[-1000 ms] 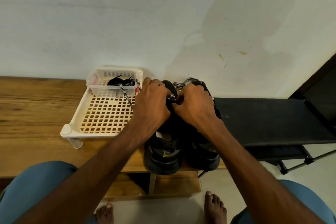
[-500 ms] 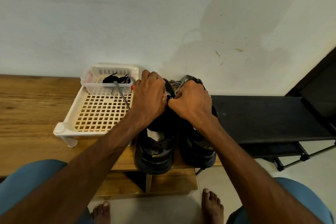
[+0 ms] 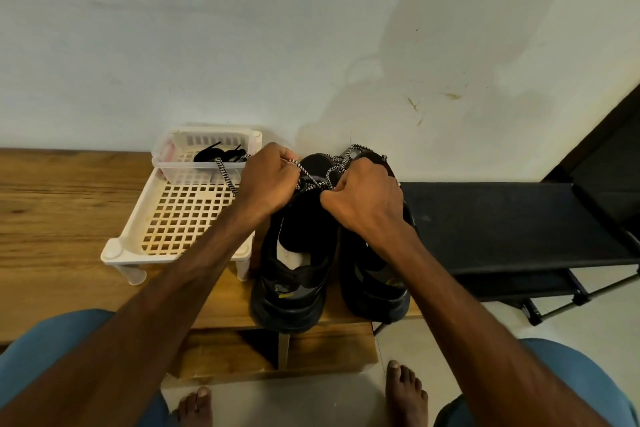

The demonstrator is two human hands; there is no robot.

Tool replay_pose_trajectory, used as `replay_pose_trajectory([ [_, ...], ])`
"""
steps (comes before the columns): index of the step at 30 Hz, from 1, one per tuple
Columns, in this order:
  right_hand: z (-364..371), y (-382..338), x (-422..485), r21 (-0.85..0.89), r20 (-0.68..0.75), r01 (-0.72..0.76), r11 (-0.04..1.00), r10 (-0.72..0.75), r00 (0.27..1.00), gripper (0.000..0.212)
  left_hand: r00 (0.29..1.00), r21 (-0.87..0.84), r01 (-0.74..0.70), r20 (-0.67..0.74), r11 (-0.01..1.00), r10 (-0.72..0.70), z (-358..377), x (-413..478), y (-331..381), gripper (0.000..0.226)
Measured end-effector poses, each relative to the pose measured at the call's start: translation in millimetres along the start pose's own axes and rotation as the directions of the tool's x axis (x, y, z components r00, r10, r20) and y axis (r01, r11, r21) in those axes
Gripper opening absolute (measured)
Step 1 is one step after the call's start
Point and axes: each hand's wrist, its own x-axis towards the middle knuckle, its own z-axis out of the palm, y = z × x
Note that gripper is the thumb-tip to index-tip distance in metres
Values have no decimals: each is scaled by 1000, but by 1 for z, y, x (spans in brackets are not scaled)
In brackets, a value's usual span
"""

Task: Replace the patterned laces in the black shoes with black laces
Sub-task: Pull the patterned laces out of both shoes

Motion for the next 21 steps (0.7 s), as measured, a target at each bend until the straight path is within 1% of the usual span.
replay_pose_trajectory([
  [1,1,1,0,-1,5,8,1000,-8,1000,16,999,31,-30,39,999,29,1,-2,2,28],
  [3,0,1,0,-15,11,29,999,-28,1000,18,983,166,-177,75,970,167,3,-9,6,35],
  [5,-2,2,0,-30,13,52,998,-51,999,20,936,344,-351,100,871,338,4,-16,7,38],
  [7,-5,3,1,-41,27,69,997,-68,997,21,906,497,-409,124,765,404,3,-18,7,30],
  [9,-8,3,1,-39,46,79,996,-77,996,20,906,608,-402,155,684,394,3,-17,5,22],
  [11,-9,3,1,-43,61,90,995,-87,994,20,903,645,-401,159,651,399,6,-16,3,21],
  [15,-10,3,3,-51,71,93,994,-89,993,18,890,659,-413,145,628,433,15,-12,3,18],
  [19,-9,3,2,-61,67,48,997,-44,997,15,893,627,-404,111,666,437,17,-10,0,8],
  [21,-8,2,3,-77,56,20,997,-16,998,15,911,587,-362,56,724,410,15,-8,-3,5],
])
